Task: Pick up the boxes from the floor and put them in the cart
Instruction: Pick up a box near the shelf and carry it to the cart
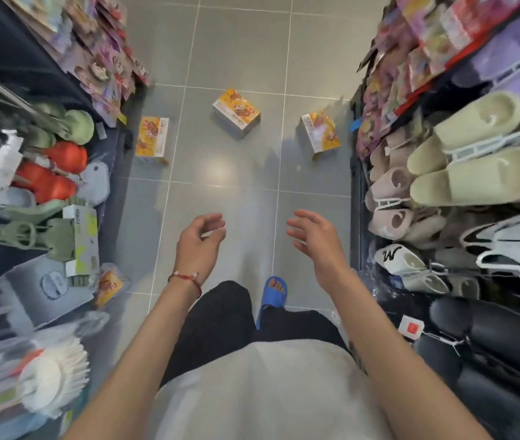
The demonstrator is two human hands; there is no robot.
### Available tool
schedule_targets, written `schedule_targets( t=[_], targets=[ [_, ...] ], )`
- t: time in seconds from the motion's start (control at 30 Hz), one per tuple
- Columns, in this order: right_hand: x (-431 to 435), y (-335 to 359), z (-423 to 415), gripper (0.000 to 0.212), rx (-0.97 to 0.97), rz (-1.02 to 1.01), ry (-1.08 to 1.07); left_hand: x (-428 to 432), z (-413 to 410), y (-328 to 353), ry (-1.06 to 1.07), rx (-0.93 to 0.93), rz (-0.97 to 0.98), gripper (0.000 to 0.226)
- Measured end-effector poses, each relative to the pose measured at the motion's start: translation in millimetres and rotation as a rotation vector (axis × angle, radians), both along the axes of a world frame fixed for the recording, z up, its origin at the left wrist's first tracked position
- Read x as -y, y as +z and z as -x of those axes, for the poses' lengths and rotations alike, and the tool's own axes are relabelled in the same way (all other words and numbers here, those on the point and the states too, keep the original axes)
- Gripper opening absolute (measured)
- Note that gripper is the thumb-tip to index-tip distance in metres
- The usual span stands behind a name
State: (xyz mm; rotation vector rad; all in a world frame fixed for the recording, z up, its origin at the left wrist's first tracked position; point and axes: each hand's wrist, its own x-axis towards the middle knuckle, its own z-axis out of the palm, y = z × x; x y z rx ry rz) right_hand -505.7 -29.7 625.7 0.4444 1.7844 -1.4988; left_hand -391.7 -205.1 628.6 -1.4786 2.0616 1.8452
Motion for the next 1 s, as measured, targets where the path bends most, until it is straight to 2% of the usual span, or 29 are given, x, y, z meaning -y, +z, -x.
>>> schedule_targets(
  t=[0.3,0.67,1.0],
  targets=[
    [104,-1,155,0.031,0.012,-0.037,0.052,98,143,-10,0.051,-0.017,-0.071,0.029],
    [248,1,316,0.024,0.007,-0.054,0.027,253,320,-15,-0.074,0.028,-0.066,0.027],
    [339,-42,474,0.03,0.095,-0.056,0.097,343,478,-43,-0.048,0.137,-0.052,0.026]
  ],
)
